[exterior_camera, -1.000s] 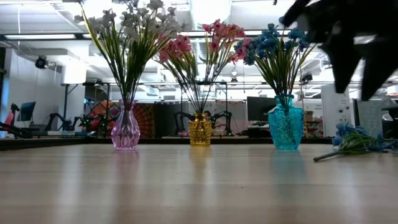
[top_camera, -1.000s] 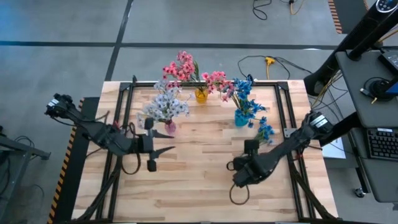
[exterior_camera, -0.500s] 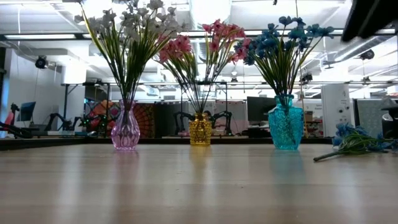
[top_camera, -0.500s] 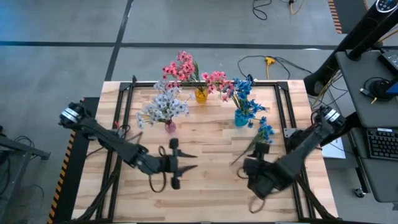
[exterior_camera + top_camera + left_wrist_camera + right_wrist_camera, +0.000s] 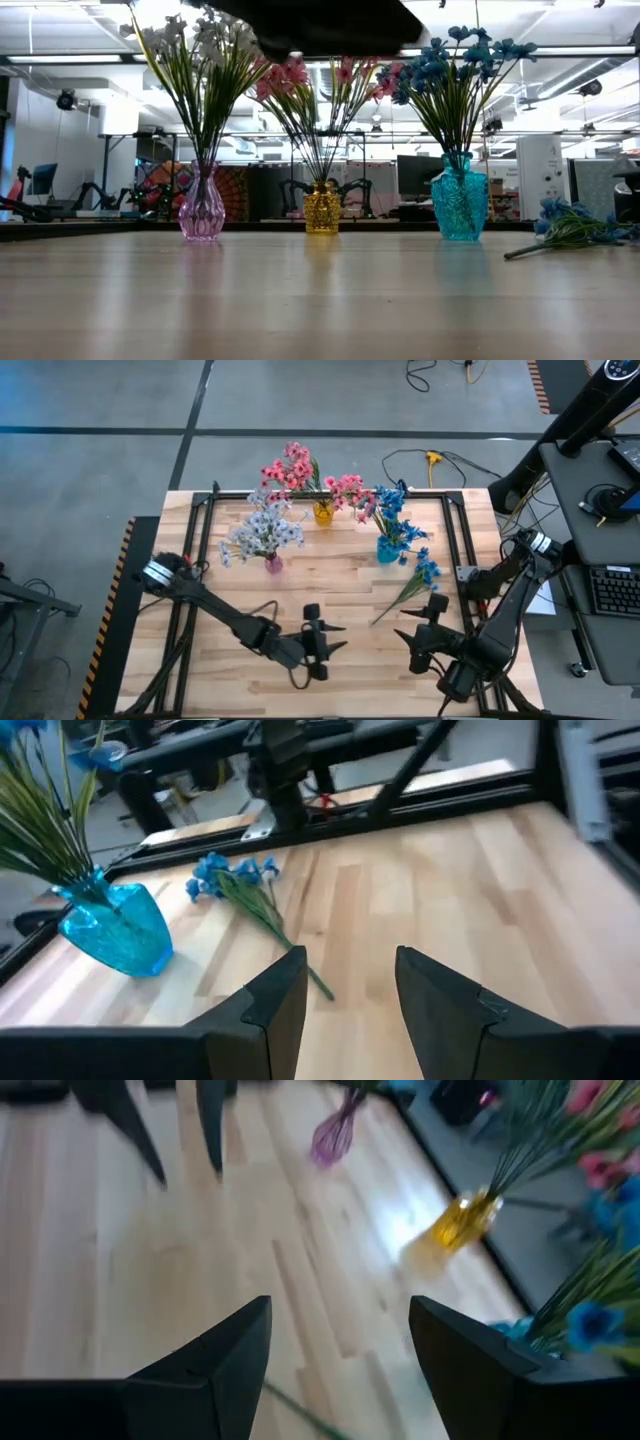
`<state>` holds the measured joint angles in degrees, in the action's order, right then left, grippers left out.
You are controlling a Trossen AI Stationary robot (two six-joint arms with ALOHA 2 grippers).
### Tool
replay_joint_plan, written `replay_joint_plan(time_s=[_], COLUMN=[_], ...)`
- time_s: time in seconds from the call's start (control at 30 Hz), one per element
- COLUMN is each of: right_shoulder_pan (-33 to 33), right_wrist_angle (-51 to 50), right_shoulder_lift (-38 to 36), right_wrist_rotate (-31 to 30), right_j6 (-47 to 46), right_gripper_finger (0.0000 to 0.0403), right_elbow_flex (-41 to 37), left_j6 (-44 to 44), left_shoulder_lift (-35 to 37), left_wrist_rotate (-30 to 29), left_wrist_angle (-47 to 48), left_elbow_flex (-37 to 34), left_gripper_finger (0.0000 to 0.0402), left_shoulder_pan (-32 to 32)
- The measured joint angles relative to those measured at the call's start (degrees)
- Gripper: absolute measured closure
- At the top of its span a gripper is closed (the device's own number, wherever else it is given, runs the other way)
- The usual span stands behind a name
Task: Sort flowers into vase by color
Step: Put the blue flowers into the blue vase
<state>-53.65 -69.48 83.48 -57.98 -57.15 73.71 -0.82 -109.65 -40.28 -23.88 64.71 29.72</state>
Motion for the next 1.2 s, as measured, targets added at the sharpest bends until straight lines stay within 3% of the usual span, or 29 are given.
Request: replay_joint_plan(time_s=[0.13,0.3,0.5,0.7,0.93,1.1,1.2], right_shoulder_pan=[-0.41,-1.54,-5.51,-8.89,-9.46,-9.46,-9.44], right_wrist_angle=[0.41,1.38,2.6,2.81,2.91,2.58,2.55], right_shoulder_lift=[0.0,0.0,0.26,0.26,0.31,0.31,0.28], right_wrist_rotate=[-2.69,-3.62,-3.81,-7.73,-9.85,-12.63,-13.97], right_j6=[1.24,1.63,1.12,-2.02,-3.49,-3.69,-3.92], right_gripper_finger=[0.0174,0.0172,0.017,0.0165,0.0156,0.0154,0.0154], right_elbow_flex=[0.0,0.0,0.0,-0.1,-1.22,-2.53,-3.06], left_j6=[-0.31,-2.76,-6.09,-7.13,-8.66,-8.91,-9.22], left_shoulder_lift=[-7.37,-13.54,-18.39,-22.59,-26.0,-28.03,-29.8], left_wrist_rotate=[-0.44,-0.61,3.16,10.21,11.12,18.25,19.04], left_wrist_angle=[-1.08,4.08,6.91,7.01,6.94,5.86,4.61], left_elbow_flex=[6.08,14.75,20.81,24.74,27.01,27.2,27.21], left_gripper_finger=[0.0264,0.0264,0.0264,0.0255,0.0217,0.0203,0.0202], left_shoulder_pan=[-1.25,-2.51,-6.73,-10.29,-14.3,-16.72,-17.61])
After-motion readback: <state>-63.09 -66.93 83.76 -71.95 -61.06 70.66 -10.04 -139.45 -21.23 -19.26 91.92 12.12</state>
